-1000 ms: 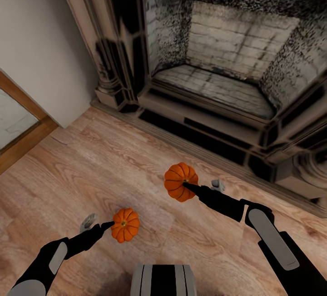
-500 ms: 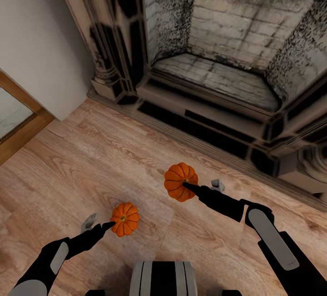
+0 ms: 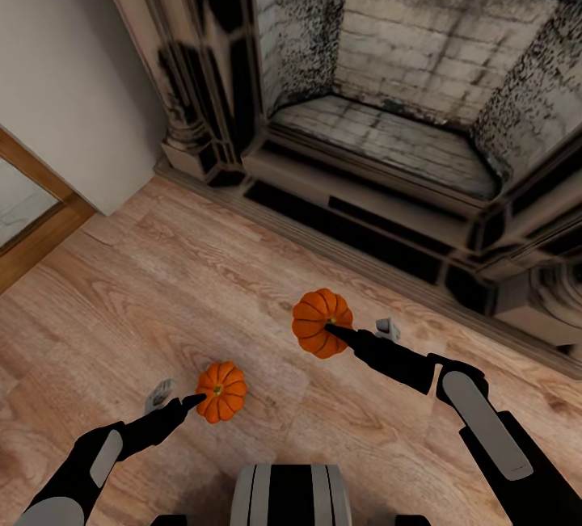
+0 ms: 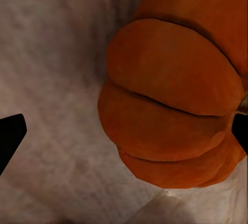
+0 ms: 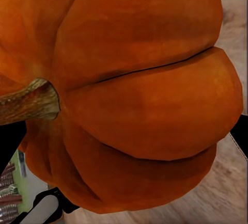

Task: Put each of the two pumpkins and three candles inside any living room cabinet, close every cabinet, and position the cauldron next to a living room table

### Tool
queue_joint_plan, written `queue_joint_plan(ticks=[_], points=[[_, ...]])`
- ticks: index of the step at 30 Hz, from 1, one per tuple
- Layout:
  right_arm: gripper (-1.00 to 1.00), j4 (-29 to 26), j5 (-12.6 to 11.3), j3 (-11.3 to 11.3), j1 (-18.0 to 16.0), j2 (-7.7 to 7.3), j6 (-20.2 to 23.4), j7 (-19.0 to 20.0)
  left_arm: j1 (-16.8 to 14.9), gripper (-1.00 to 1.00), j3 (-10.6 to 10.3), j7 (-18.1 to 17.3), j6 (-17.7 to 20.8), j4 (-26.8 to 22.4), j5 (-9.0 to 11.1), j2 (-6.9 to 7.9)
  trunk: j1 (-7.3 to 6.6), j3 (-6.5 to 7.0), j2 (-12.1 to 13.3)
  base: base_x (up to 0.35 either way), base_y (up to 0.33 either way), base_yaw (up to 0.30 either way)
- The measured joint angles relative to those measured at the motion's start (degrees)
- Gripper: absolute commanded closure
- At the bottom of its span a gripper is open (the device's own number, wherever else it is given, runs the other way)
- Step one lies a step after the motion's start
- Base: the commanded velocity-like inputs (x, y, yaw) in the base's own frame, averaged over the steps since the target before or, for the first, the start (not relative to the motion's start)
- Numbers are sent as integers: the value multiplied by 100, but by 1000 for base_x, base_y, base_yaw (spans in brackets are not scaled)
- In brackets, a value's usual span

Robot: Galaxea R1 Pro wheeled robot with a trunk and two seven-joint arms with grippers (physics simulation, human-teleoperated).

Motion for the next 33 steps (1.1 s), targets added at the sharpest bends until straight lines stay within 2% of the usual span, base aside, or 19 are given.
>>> queue_joint_plan(ticks=[33], points=[[100, 1, 4, 1, 0, 0, -1, 3, 0, -100, -1, -5, 0, -3, 5, 18, 1, 0, 0, 17, -31, 0]])
